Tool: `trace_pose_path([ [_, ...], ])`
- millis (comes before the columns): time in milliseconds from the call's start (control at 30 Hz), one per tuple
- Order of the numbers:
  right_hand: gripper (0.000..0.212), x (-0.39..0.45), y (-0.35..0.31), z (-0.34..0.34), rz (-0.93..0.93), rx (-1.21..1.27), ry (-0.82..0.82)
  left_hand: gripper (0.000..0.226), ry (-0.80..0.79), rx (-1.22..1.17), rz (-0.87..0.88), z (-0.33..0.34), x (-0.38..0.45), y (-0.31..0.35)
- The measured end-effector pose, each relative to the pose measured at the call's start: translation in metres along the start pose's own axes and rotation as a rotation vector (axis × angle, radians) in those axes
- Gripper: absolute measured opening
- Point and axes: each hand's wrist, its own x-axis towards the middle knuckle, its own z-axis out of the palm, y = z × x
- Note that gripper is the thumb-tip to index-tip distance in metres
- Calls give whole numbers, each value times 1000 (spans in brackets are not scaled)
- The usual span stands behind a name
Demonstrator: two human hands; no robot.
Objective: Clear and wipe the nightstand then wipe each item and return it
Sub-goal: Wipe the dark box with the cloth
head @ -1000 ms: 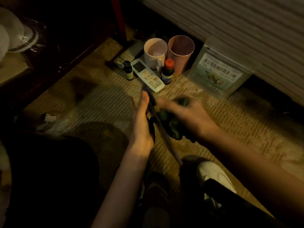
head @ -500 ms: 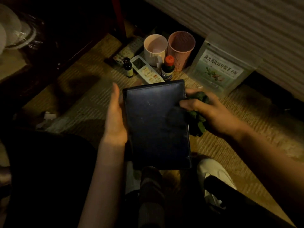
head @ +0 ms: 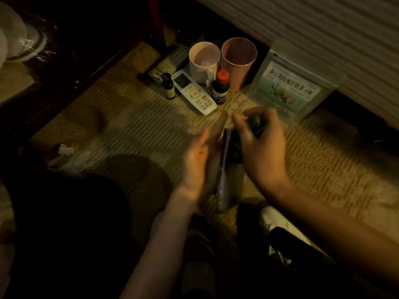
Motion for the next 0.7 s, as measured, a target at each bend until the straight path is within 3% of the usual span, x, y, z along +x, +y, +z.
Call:
trace_pose_path([
  [67,17,-11,1,8,-98,-35,-7,64,4,-56,-17,9,-5,-2],
  [167,15,-16,3,13,-153,-29,-117,80,54,-215,-37,12,-9,-4],
  [333,16,-12,-4,13,-200,-14,-336,61,166,-181,54,-1,1,-2],
  [500,20,-33,-1,14,-430,-135,-491,55,210,-279,93,-19,6,3],
  [600,20,-25,-10,19,-285,-37,-504,61,207,-239,127,-16,7,2],
  [700,22,-9,-21,24,-317,11,-454,59,248,-189,156,-6,7,-5],
])
